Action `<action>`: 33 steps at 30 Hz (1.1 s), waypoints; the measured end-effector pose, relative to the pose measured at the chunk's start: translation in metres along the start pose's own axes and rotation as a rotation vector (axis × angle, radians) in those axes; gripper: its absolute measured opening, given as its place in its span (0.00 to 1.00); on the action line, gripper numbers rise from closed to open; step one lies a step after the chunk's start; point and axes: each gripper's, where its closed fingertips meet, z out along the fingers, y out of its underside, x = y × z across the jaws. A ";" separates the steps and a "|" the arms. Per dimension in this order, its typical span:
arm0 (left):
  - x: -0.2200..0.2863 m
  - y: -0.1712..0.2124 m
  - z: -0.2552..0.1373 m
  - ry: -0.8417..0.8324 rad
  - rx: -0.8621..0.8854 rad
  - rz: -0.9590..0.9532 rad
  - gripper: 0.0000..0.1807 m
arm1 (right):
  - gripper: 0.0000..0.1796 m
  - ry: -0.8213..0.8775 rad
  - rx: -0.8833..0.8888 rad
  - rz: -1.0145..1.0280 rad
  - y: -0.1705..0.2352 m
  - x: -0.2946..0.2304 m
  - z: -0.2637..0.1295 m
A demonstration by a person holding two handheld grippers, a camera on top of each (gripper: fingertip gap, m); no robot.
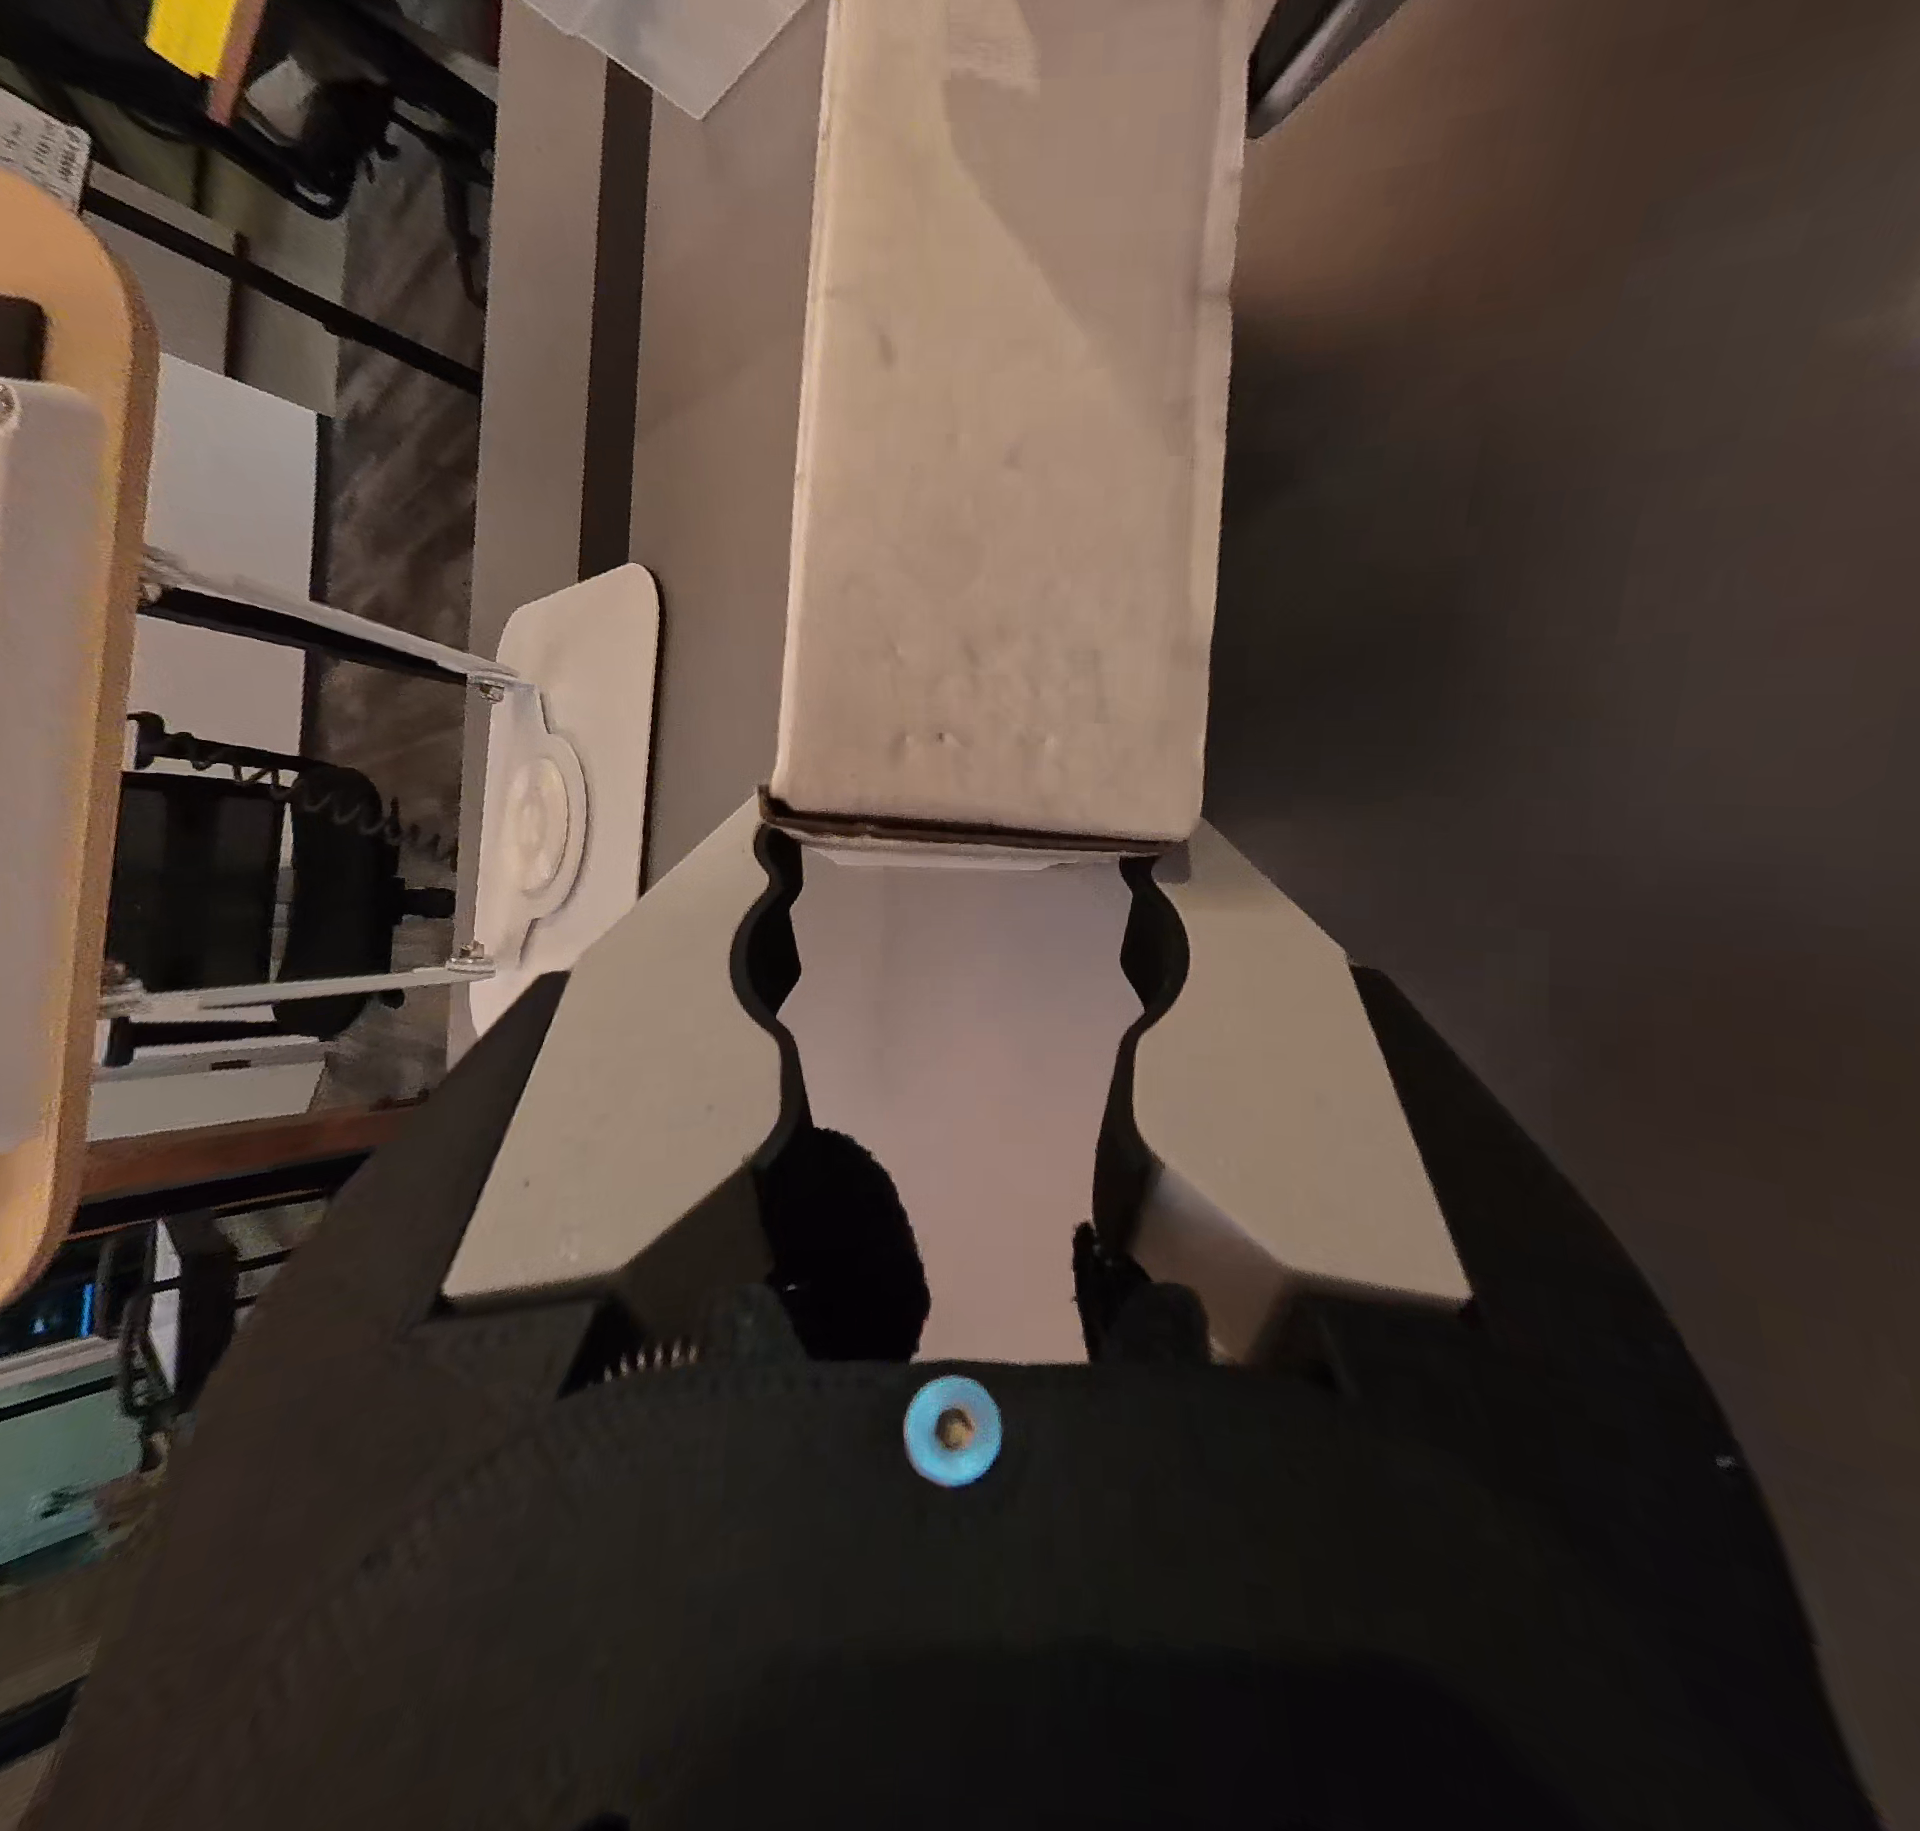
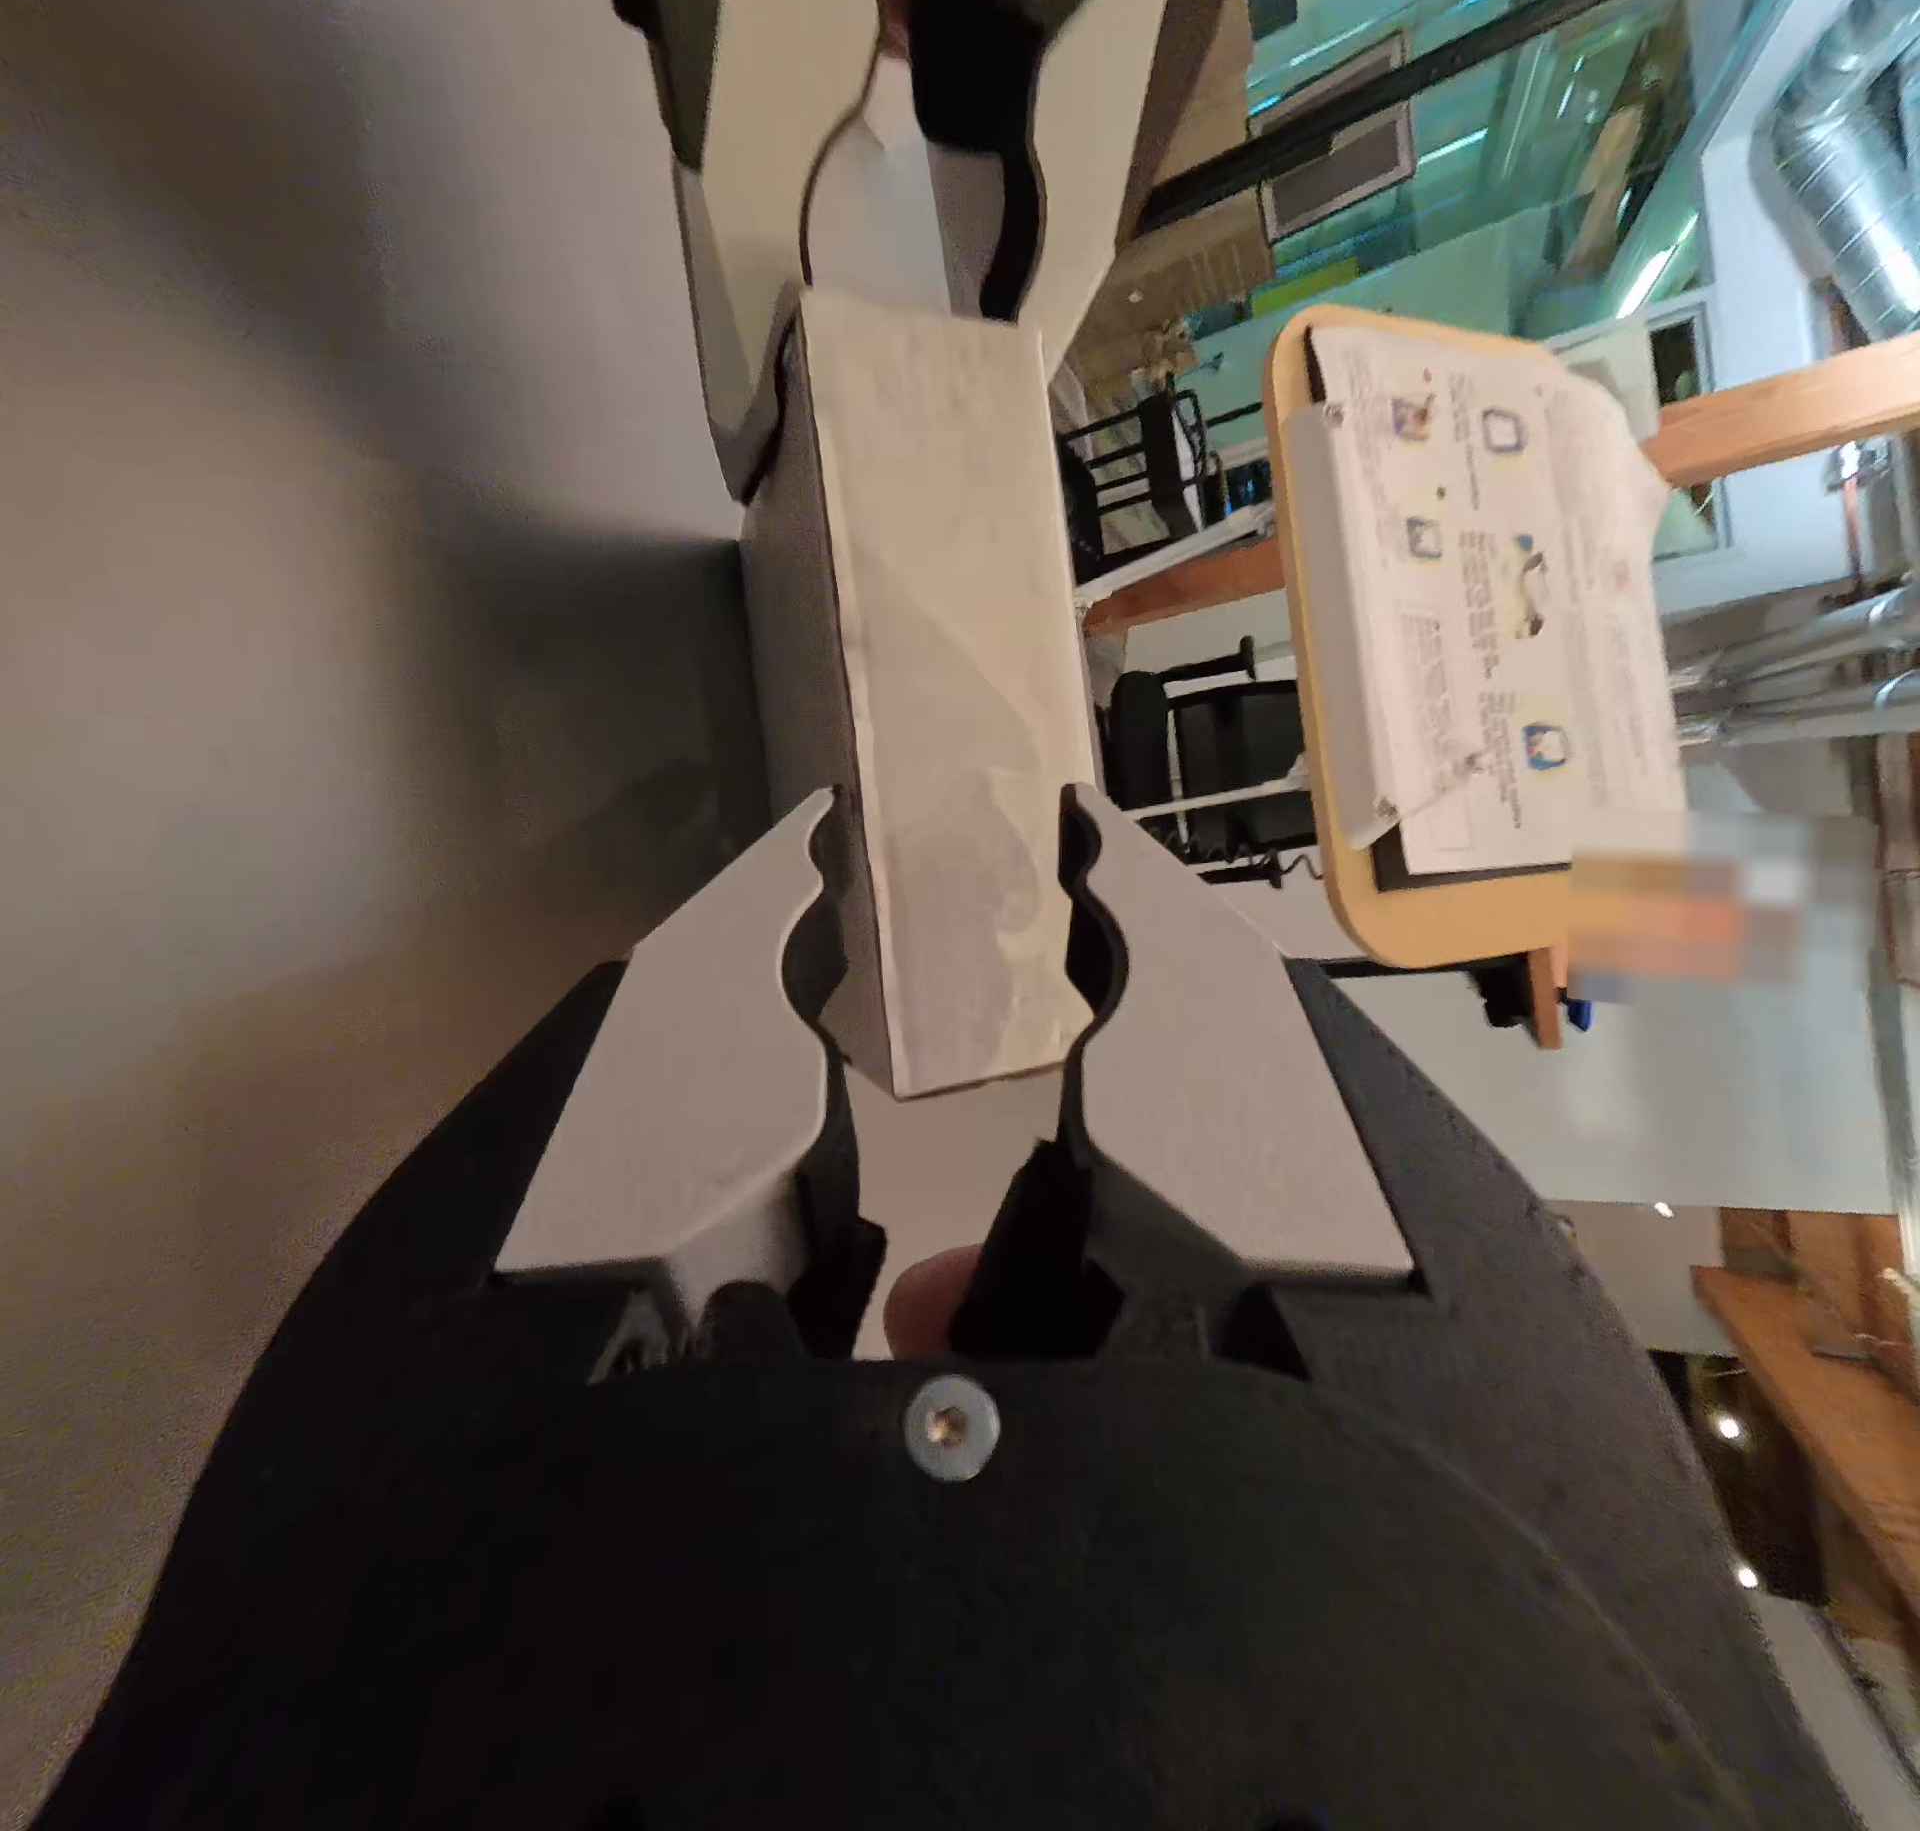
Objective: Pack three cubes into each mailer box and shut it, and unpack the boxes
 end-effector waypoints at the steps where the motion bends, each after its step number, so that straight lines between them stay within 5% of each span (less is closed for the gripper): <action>1: 0.000 0.000 0.001 0.006 -0.004 0.007 0.34 | 0.20 0.001 -0.004 -0.017 -0.003 -0.001 0.001; 9: -0.003 0.000 0.002 0.038 -0.022 0.006 0.33 | 0.00 -0.027 0.014 -0.033 -0.006 -0.010 0.003; 28: -0.006 0.001 0.006 0.027 -0.070 0.081 0.33 | 0.00 -0.075 0.155 0.362 -0.013 0.005 -0.005; 33: -0.008 0.002 0.007 0.050 -0.123 0.126 0.33 | 0.00 -0.056 0.066 0.187 -0.004 -0.005 -0.001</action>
